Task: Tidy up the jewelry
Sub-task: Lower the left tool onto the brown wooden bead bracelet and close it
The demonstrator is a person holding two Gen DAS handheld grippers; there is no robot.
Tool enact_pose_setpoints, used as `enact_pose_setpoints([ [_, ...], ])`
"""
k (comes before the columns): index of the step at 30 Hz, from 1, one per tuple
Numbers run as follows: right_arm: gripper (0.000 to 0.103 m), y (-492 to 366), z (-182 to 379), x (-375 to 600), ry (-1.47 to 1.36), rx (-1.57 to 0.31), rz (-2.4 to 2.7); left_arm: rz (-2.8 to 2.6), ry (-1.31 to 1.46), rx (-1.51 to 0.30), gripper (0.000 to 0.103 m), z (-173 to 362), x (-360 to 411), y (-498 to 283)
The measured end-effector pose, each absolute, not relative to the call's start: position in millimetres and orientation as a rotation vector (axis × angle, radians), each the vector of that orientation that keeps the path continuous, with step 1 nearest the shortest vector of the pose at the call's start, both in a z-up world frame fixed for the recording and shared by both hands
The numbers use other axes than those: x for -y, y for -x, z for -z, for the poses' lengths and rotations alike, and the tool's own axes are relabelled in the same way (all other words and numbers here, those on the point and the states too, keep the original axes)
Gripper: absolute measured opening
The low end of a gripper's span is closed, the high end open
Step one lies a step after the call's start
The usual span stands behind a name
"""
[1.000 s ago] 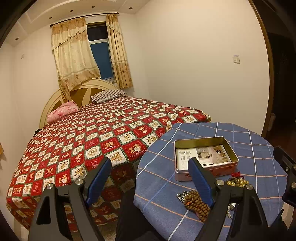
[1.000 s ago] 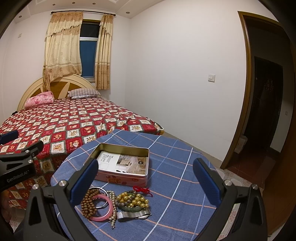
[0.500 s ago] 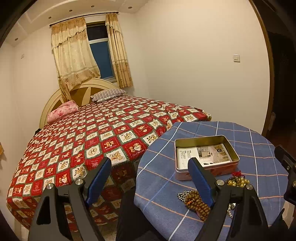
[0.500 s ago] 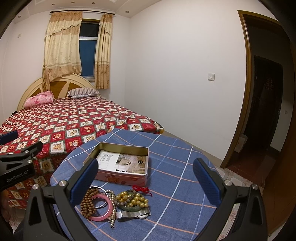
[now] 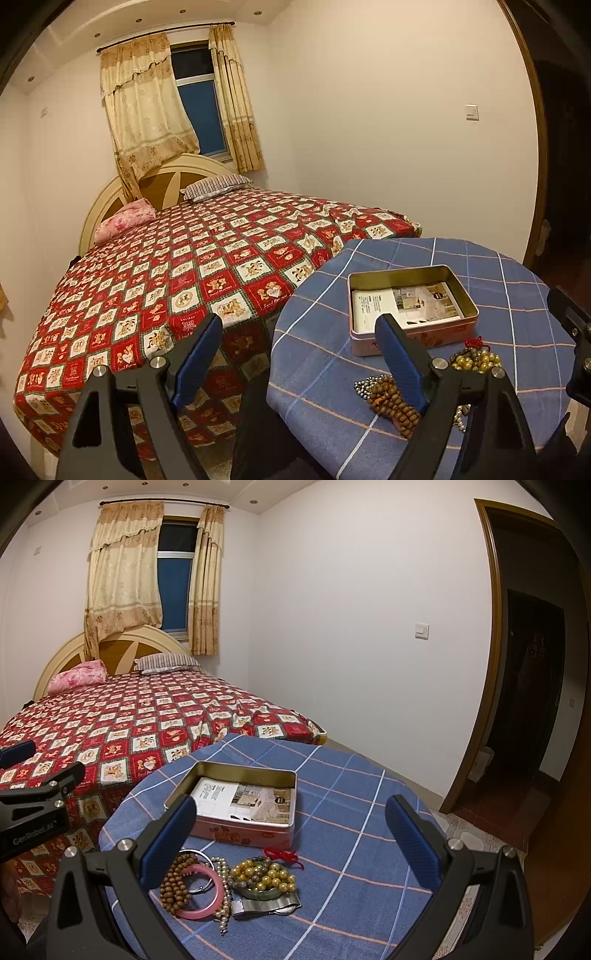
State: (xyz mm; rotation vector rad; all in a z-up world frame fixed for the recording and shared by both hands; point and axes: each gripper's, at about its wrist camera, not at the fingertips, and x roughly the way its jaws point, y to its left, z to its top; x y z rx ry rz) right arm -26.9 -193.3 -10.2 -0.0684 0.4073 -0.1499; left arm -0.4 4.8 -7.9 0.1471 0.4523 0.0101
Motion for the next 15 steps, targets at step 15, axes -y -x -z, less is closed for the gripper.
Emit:
enact_pose_setpoints([
  [15, 0.103, 6, 97, 230, 0.085, -0.581, 0.231, -0.014, -0.171, -0.611, 0.085, 84, 7, -35],
])
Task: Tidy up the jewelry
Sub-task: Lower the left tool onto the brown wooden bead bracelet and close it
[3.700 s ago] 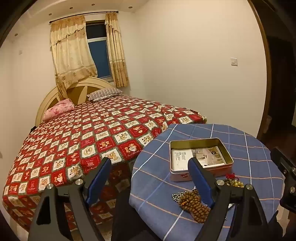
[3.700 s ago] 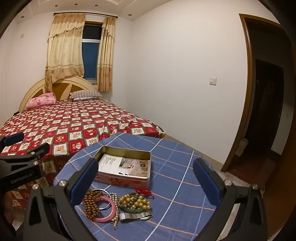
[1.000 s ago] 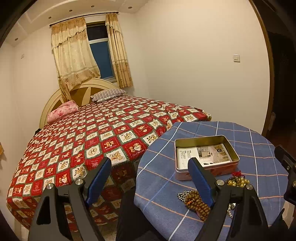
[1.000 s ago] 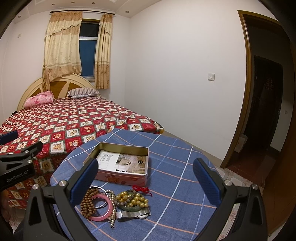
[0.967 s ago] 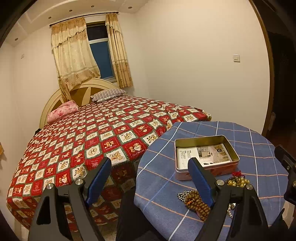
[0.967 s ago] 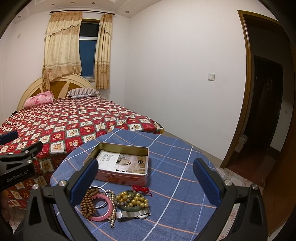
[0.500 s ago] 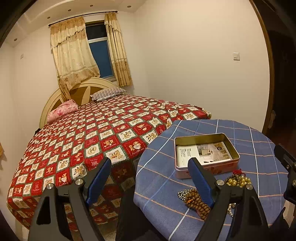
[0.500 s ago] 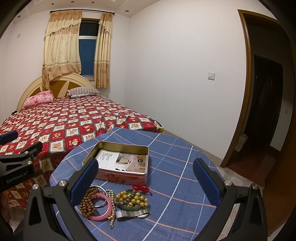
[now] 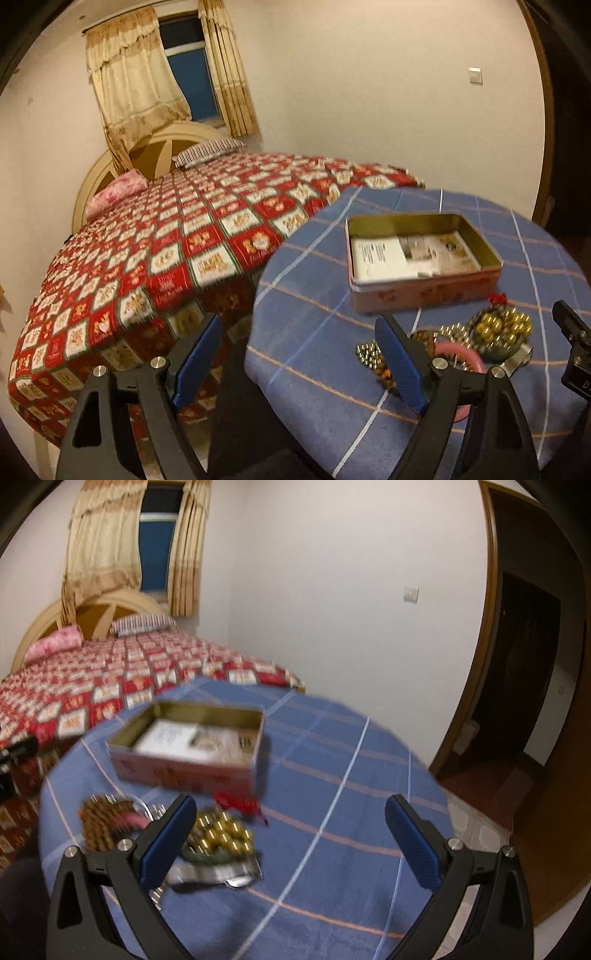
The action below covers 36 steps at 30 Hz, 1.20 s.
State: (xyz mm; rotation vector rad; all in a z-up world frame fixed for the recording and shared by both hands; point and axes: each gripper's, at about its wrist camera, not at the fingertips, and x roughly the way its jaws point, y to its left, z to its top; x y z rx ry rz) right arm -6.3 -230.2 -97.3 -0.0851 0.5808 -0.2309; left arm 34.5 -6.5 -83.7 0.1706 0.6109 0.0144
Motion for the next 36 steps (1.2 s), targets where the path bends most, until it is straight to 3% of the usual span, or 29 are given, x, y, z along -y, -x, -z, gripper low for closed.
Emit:
enact_pose_setpoints([
  [17, 0.103, -2, 115, 238, 0.051, -0.634, 0.195, 0.094, -0.226, -0.710, 0.085, 135, 56, -48],
  [19, 0.103, -3, 115, 236, 0.059, -0.635, 0.196, 0.135, -0.194, -0.719, 0.074, 134, 54, -48],
  [21, 0.103, -4, 116, 236, 0.058, -0.638, 0.197, 0.216, -0.159, -0.733, 0.039, 134, 54, -47],
  [25, 0.103, -7, 117, 236, 0.061, -0.644, 0.199, 0.293, -0.171, -0.733, 0.009, 133, 63, -43],
  [32, 0.103, -8, 118, 236, 0.058, -0.647, 0.201, 0.340, -0.127, -0.705, 0.000, 120, 51, -39],
  [36, 0.103, -8, 119, 236, 0.056, -0.647, 0.201, 0.334, -0.120, -0.649, 0.000, 104, 47, -32],
])
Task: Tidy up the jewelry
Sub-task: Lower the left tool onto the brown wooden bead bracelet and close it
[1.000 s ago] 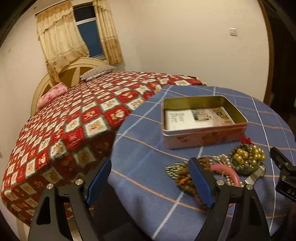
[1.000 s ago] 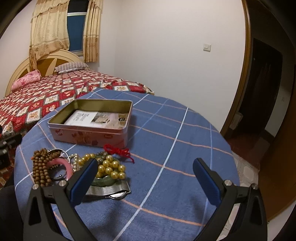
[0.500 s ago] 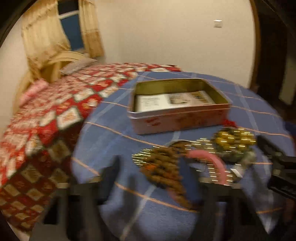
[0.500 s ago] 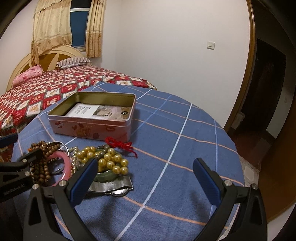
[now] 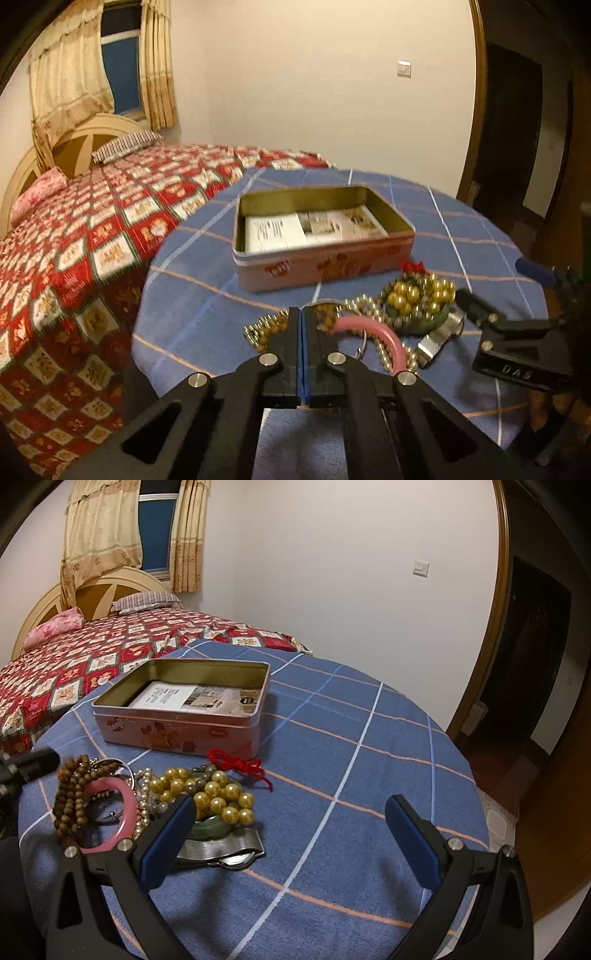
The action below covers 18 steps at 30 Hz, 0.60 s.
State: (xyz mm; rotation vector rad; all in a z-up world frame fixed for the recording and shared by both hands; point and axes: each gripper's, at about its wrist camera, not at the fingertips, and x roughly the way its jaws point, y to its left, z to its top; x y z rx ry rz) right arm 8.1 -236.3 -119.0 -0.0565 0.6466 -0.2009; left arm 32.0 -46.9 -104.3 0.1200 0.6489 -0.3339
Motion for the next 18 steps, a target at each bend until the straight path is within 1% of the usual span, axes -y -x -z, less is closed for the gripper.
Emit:
enact_pose_setpoints([
  [5, 0.103, -8, 119, 236, 0.058, -0.646, 0.201, 0.296, -0.160, -0.668, 0.000, 105, 51, -33],
  [7, 0.103, -8, 119, 236, 0.060, -0.648, 0.200, 0.270, -0.114, -0.687, 0.001, 108, 46, -37],
  [8, 0.103, -8, 119, 235, 0.061, -0.648, 0.199, 0.272, -0.105, -0.707, 0.017, 109, 46, -40],
  [9, 0.103, -8, 120, 235, 0.063, -0.649, 0.198, 0.262, -0.108, -0.718, 0.052, 111, 46, -41],
  [11, 0.103, -7, 120, 234, 0.065, -0.649, 0.199, 0.221, -0.109, -0.679, 0.084, 110, 45, -36],
  [13, 0.103, -8, 121, 234, 0.069, -0.651, 0.197, 0.228, -0.117, -0.669, 0.084, 110, 48, -34],
  [18, 0.103, -7, 121, 232, 0.073, -0.651, 0.196, 0.208, -0.204, -0.731, 0.084, 128, 56, -40],
])
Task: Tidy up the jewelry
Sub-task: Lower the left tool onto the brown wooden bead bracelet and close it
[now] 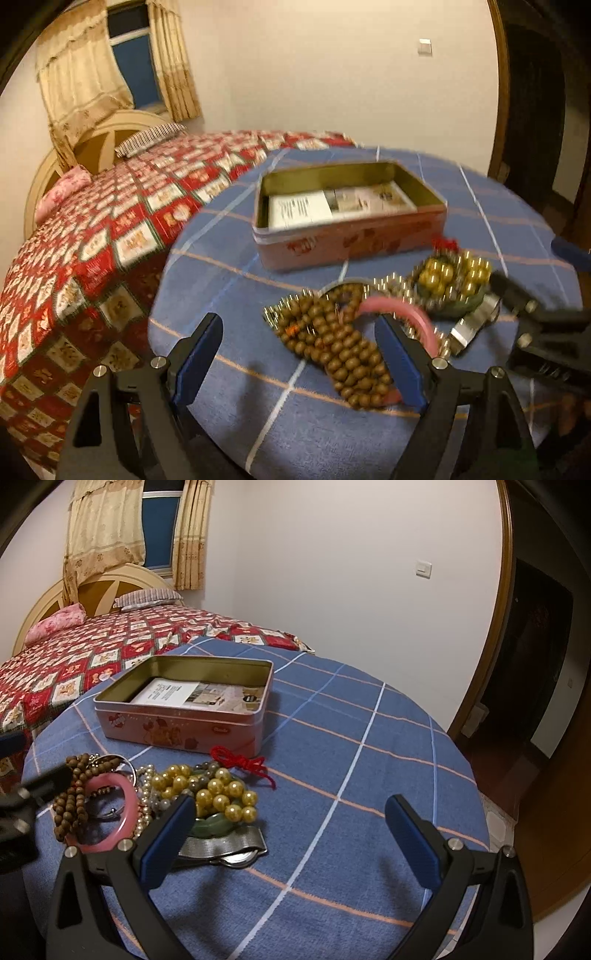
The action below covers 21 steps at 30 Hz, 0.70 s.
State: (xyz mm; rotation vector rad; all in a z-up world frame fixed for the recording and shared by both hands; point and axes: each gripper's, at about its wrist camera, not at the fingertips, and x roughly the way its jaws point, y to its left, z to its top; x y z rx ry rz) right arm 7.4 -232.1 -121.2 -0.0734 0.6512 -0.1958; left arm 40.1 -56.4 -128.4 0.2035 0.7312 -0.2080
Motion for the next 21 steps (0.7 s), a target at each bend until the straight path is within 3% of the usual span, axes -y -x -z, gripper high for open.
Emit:
enact_pose_setpoints([
  [2, 0.103, -7, 121, 232, 0.072, -0.652, 0.196, 0.223, -0.204, -0.750, 0.084, 135, 56, -42],
  [3, 0.103, -7, 121, 232, 0.072, -0.652, 0.196, 0.237, -0.195, -0.751, 0.074, 136, 54, -42],
  [4, 0.103, -7, 121, 232, 0.072, -0.651, 0.195, 0.263, -0.179, -0.754, 0.063, 136, 53, -42],
  [5, 0.103, -7, 121, 232, 0.072, -0.651, 0.195, 0.299, -0.157, -0.758, 0.036, 135, 53, -42],
  [6, 0.103, -8, 121, 232, 0.070, -0.651, 0.195, 0.318, -0.144, -0.759, 0.020, 133, 52, -42],
  [9, 0.103, -7, 121, 233, 0.061, -0.652, 0.195, 0.374, -0.110, -0.740, 0.000, 125, 51, -39],
  [20, 0.103, -10, 120, 236, 0.044, -0.661, 0.192, 0.364, -0.132, -0.721, 0.000, 113, 48, -36],
  [21, 0.103, -10, 121, 235, 0.050, -0.662, 0.193, 0.360, -0.126, -0.722, 0.011, 113, 49, -36],
])
